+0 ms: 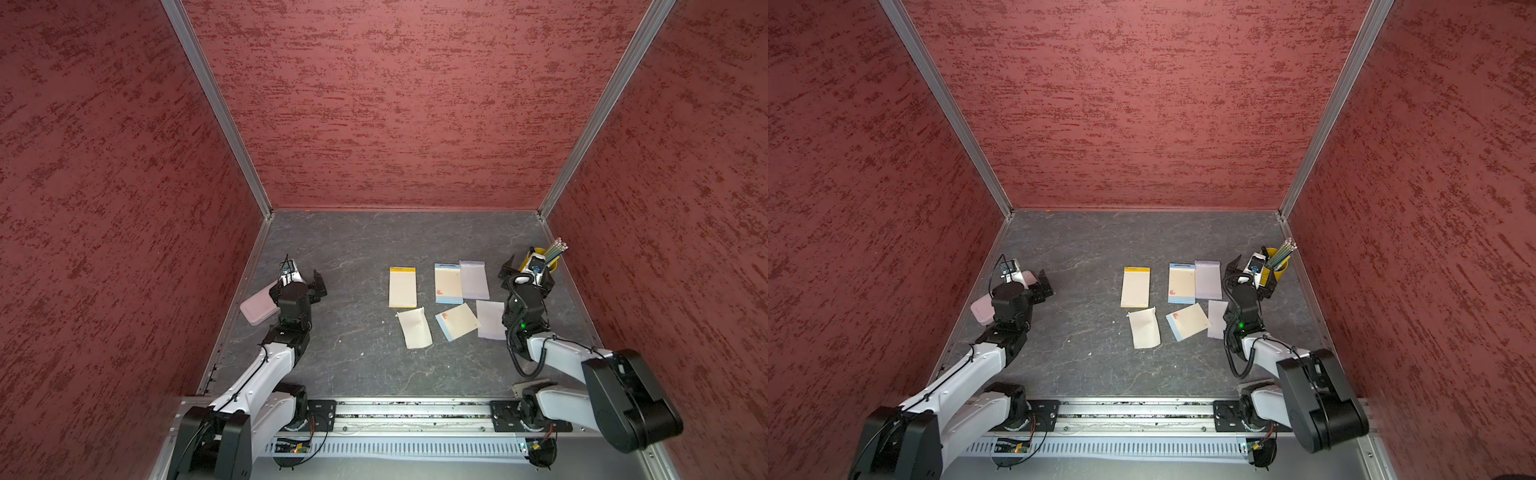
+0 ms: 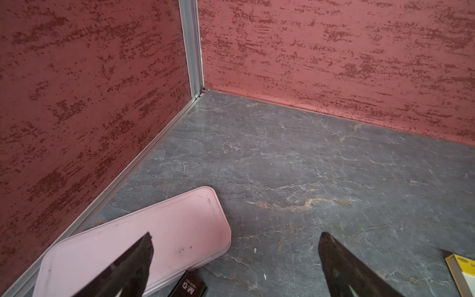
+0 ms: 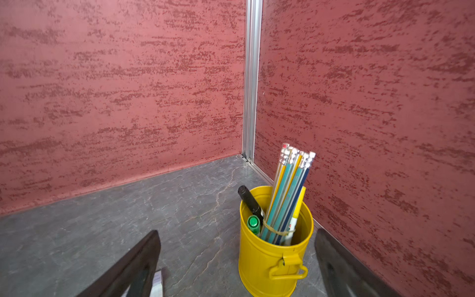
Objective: Tear off pages from different memo pads
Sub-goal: Reset both arms
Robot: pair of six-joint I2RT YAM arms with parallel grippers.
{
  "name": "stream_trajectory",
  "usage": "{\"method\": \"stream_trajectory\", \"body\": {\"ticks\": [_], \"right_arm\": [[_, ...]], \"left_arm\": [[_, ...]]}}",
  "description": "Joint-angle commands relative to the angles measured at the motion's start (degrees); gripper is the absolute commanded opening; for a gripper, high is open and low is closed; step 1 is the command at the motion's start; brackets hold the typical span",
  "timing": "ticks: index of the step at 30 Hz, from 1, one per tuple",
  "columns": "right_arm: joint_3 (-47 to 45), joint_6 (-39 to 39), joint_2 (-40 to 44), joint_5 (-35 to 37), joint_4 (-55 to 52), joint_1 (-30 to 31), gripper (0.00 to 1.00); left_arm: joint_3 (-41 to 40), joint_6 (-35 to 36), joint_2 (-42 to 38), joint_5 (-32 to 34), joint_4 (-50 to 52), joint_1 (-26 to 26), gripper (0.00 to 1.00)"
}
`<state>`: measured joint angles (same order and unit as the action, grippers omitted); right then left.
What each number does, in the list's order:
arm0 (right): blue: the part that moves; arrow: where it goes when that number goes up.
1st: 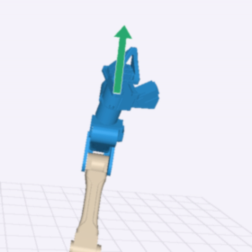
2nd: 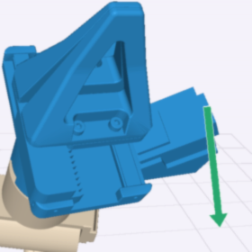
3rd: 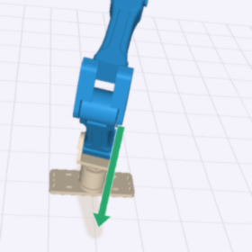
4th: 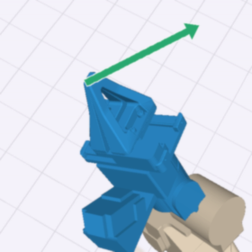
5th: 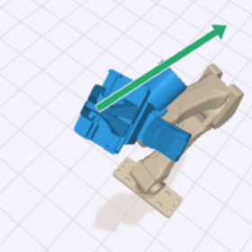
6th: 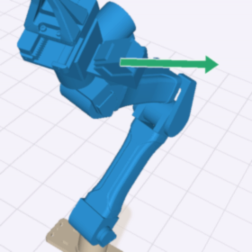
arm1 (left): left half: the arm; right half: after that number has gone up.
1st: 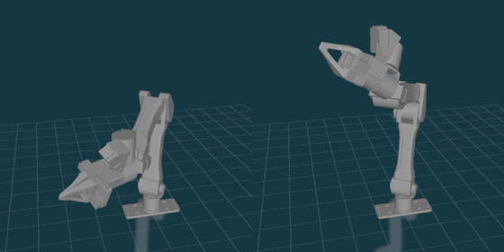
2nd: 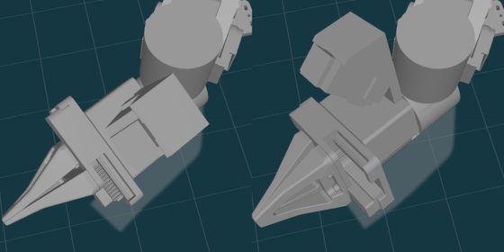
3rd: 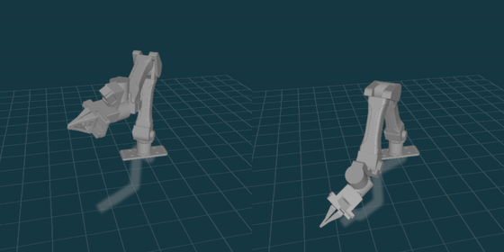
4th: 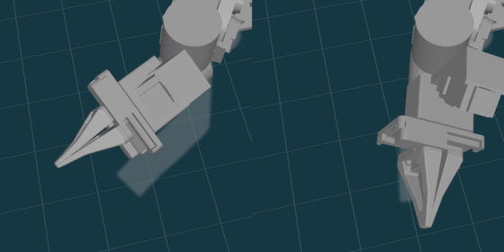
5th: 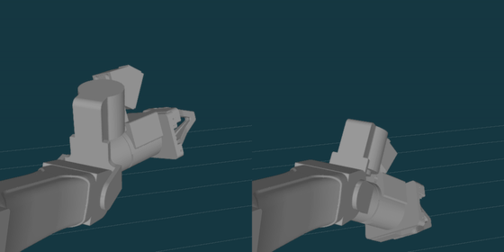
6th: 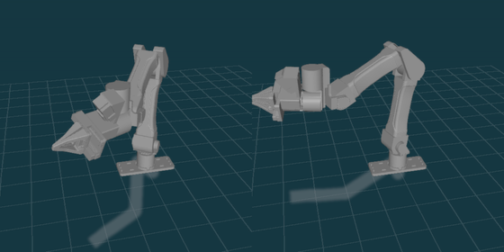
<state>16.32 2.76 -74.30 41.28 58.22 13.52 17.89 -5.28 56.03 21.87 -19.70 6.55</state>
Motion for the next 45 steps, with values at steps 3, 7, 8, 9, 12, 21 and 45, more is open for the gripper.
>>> {"method": "stream_trajectory", "body": {"ticks": [3, 7, 8, 9, 12, 21, 45], "right_arm": [[-2.0, -1.2, -4.0, -6.1, 4.7, -3.4, 0.94], [-1.4, 0.2, -7.3, -9.7, 7.3, -4.9, 0.94], [-1.4, 0.2, -8.1, -9.7, 8.2, -5.1, 0.94], [-1.7, 0.4, -8.6, -10.2, 10.1, -5.4, 0.94], [-3.0, -0.2, -12.4, -11.1, 15.0, -6.5, 0.95], [-4.5, -2.5, -11.2, -17.1, 15.1, -9.2, 0.98], [-4.3, -4.9, -14.9, -24.5, 16.8, -13.1, 0.99]], "left_arm": [[-2.6, 2.8, 3.5, -9.7, -12.6, -6.0, 1.0], [-4.3, 0.4, 10.0, -15.2, -22.6, -10.8, 1.0], [-4.4, 0.3, 11.9, -15.9, -25.0, -11.1, 1.0], [-4.4, 0.3, 14.3, -16.9, -27.7, -11.2, 1.0], [-3.2, 0.4, 19.8, -19.9, -33.3, -11.4, 1.0], [0.2, 3.4, 32.5, -27.1, -39.9, -11.0, 1.0], [3.3, 4.3, 31.6, -20.0, -32.3, -8.3, 1.0]]}}
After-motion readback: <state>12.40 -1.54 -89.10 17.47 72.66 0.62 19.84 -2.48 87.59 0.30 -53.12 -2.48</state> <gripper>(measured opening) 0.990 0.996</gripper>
